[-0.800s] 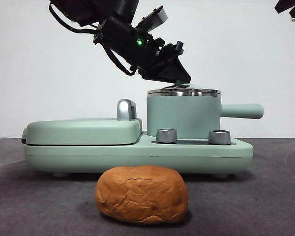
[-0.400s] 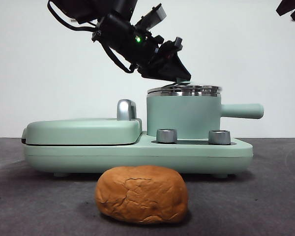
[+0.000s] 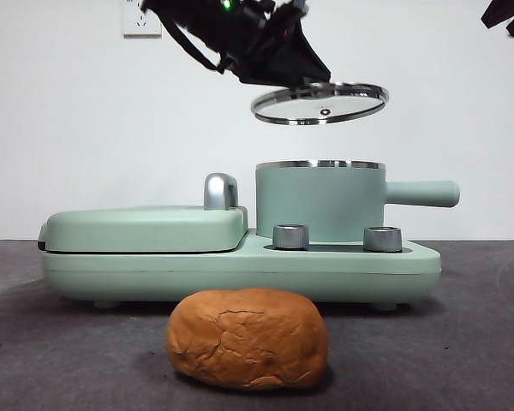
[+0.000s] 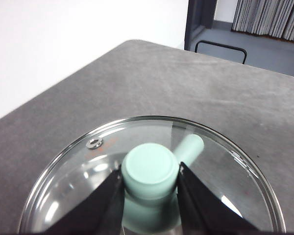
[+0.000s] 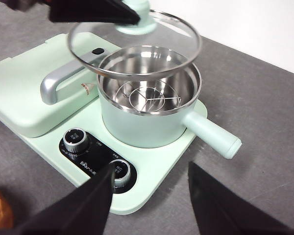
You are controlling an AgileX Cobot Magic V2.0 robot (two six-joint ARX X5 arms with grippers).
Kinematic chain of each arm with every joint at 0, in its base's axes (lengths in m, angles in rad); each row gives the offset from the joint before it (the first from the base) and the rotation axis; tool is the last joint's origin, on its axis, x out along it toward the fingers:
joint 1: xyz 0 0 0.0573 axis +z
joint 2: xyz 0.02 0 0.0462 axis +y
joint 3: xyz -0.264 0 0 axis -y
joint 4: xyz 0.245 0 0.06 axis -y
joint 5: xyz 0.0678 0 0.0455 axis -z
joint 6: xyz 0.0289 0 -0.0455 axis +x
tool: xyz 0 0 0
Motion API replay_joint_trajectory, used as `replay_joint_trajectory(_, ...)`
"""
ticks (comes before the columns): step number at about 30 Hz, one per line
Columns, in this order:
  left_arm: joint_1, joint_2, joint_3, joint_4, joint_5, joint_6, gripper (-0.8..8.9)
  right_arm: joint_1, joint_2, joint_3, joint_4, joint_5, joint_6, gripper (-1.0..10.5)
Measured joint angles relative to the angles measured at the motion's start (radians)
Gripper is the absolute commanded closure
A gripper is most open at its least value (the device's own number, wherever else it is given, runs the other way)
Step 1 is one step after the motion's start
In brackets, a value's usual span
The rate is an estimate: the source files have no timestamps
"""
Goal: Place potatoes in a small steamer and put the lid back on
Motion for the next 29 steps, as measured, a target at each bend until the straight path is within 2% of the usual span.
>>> replay_joint_trajectory(9,0.047,-0.135,0.000,-0.160,0.014,0.019,7.99,0.029,0.000,0.000,-0.027,0.000,0.000,7.1)
replay_joint_trajectory(15,0.106,-0.236,-0.074,-0.192,0.023,0.038,7.99,0.098,0.000,0.000,-0.049,0.000,-0.010,6.4)
replay_joint_trajectory(23,0.175,-0.425,-0.292,-0.196,0.023,0.035,8.00,0.254,0.042,0.000,-0.072,0.000,-0.034,6.1)
replay_joint_trajectory(29,0.204,-0.567,-0.409,-0.193,0.018,-0.007,7.99,0.407,0.135,0.000,-0.071,0.001,-0.060,6.0)
